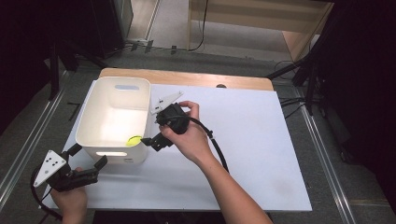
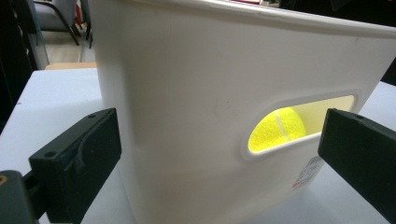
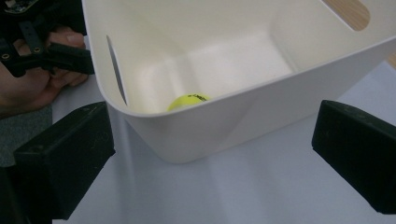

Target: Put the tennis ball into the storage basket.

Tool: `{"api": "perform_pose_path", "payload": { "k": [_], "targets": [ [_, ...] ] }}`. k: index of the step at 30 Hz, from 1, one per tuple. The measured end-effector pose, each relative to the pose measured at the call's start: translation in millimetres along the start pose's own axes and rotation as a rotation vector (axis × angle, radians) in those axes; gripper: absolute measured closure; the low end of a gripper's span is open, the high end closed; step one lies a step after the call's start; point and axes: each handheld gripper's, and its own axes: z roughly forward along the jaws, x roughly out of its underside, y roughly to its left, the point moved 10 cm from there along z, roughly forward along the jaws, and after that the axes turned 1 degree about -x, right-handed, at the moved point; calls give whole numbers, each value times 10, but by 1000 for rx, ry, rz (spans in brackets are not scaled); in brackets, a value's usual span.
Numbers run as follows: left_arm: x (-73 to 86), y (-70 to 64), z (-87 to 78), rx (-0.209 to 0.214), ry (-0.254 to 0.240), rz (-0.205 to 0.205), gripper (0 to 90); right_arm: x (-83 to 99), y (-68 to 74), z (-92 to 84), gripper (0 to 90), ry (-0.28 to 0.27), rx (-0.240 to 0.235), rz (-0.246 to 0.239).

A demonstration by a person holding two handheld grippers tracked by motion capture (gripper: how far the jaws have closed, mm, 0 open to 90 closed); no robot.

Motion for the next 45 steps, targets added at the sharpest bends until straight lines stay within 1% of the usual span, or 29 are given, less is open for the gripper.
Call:
{"api": "perform_pose_path", "payload": {
  "k": [4,6,13,16,17,21,27,30,35,39,45],
  "targets": [
    [2,0,2,0,1,3,0,91,-36,-29,0,-2,12,18],
    [3,-1,2,1,3,2,0,128,-60,-39,0,-8,20,17],
    [2,-1,2,2,1,0,0,252,-135,-105,0,-28,52,36],
    [3,-1,2,2,3,1,0,306,-160,-124,0,-31,67,36],
    [3,-1,2,1,3,1,0,323,-164,-127,0,-33,71,43],
    [4,1,1,0,3,0,0,400,-192,-152,0,-31,80,53],
    [6,-3,4,0,4,6,0,486,-225,-216,0,-49,94,67],
    [9,-1,3,-1,8,6,0,544,-234,-249,0,-48,98,73],
    [11,-8,9,0,9,4,0,621,-267,-310,0,-67,112,89],
    [13,-12,10,-1,10,5,0,680,-280,-357,0,-74,119,87],
    [15,-13,11,-3,12,6,0,786,-316,-419,0,-92,136,107]
  ]
}}
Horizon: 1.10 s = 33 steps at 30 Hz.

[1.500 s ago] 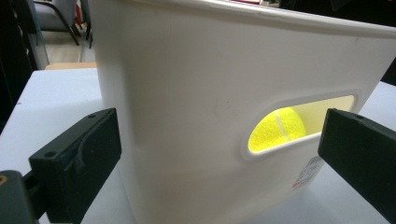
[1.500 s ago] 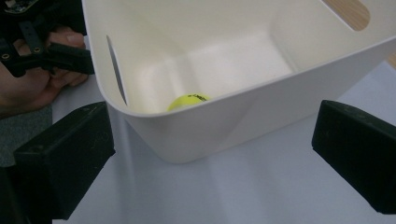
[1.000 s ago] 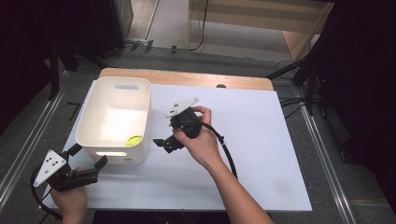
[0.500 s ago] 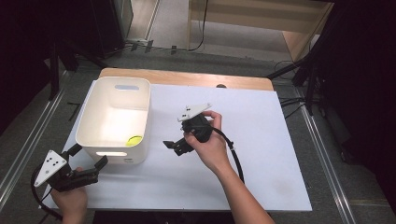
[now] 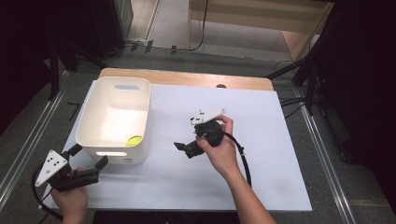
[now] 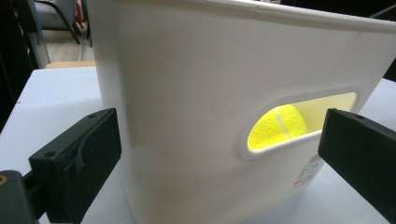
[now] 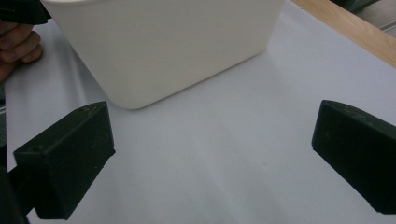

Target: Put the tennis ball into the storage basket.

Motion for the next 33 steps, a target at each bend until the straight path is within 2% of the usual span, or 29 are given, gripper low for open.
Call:
{"api": "perform_pose_path", "payload": {
  "k": [9,16,24,33],
  "targets": [
    [2,-3,2,-1,0,2,0,192,-120,-107,0,-14,34,17],
    [6,-5,7,-2,5,9,0,356,-183,-156,0,-26,43,40],
    [12,-5,11,-5,9,16,0,460,-252,-234,0,-50,63,57],
    [9,4,5,-8,7,10,0,657,-365,-424,0,-69,91,97]
  ]
}}
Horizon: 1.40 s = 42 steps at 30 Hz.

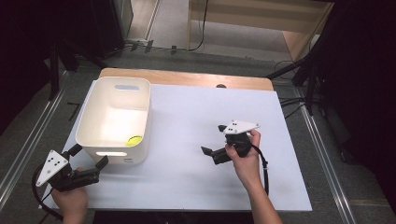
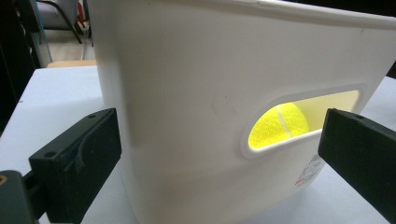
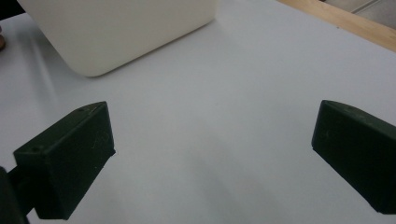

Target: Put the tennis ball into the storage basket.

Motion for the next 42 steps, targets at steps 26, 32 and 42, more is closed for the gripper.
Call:
{"api": "perform_pose_path", "payload": {
  "k": [26,32,42],
  "targets": [
    [15,15,19,-9,9,4,0,516,-297,-502,0,-86,43,81],
    [16,15,18,-10,9,7,0,647,-367,-587,0,-112,59,104],
    [16,12,15,-7,7,6,0,827,-437,-736,0,-148,96,157]
  ]
}}
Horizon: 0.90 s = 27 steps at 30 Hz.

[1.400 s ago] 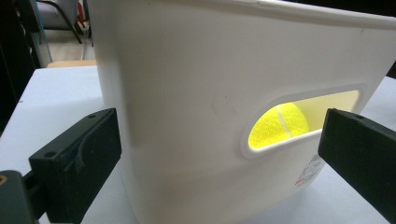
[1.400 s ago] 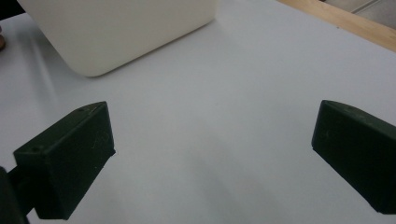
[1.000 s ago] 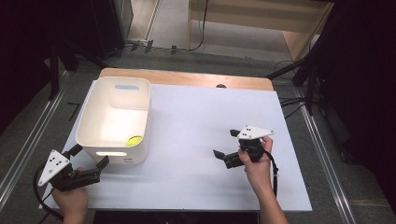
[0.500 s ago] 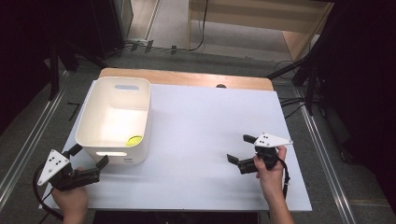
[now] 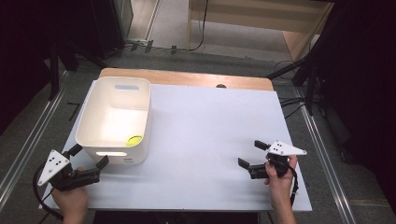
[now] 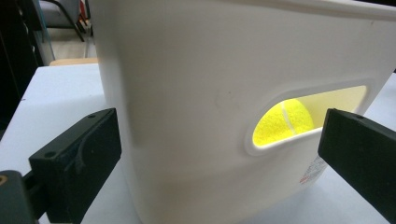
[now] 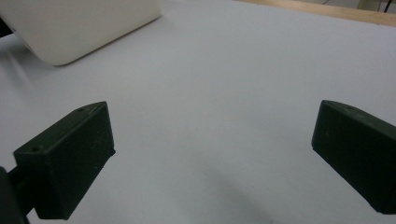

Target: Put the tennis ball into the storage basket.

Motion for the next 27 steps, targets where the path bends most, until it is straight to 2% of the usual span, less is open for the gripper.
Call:
{"api": "perform_pose_path", "payload": {
  "k": [18,27],
  "targets": [
    [-1,0,1,2,0,-2,0,200,-196,-305,0,-44,68,22],
    [-1,-1,3,2,1,-3,0,311,-304,-502,0,-58,101,61]
  ]
}}
